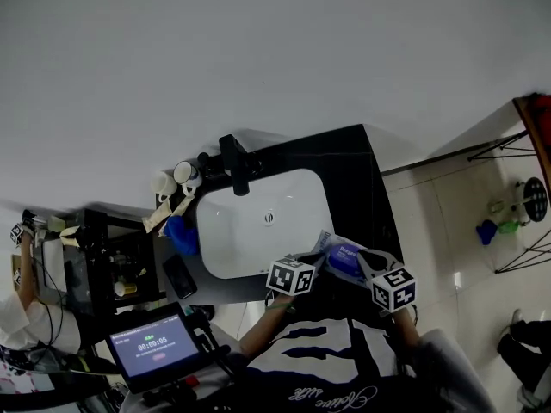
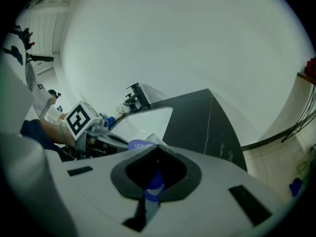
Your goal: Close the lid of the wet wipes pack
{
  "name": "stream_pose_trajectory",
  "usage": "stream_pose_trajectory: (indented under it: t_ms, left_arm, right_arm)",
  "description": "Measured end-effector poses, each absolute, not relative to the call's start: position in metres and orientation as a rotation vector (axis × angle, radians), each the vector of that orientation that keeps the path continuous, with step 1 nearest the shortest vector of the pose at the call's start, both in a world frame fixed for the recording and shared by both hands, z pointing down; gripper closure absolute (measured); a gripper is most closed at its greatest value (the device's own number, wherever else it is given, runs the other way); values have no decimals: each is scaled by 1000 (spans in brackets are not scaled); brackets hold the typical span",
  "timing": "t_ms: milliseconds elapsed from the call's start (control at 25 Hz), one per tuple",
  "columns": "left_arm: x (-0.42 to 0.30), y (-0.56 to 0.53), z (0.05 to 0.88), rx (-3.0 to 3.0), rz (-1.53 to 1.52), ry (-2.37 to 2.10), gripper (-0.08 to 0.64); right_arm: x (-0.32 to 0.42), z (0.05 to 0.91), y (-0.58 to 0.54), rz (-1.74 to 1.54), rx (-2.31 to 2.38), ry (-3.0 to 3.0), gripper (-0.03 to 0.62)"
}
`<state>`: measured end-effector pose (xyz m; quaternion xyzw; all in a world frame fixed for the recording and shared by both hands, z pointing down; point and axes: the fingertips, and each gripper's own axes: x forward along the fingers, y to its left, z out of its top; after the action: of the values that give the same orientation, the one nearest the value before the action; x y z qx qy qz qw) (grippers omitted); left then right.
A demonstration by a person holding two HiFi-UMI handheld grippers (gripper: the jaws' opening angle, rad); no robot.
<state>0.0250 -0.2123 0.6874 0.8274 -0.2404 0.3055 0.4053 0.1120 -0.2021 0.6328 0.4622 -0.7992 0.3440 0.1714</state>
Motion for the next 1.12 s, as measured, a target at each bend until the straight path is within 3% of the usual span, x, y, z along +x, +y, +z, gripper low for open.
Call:
stream_pose_trajectory:
  t_ms: [680, 880, 1120]
  left_arm:
    - [10, -210, 664, 2254, 780, -451, 558]
    - [9, -206, 647, 2297, 709, -393, 560]
    - [10, -201, 628, 2306, 588, -360, 558]
  right_arm:
    - [86, 666, -183, 842, 1339, -2058, 594]
    - [95, 657, -181, 792, 1522, -1997, 594]
    - [107, 632, -156, 979, 1821, -2005, 594]
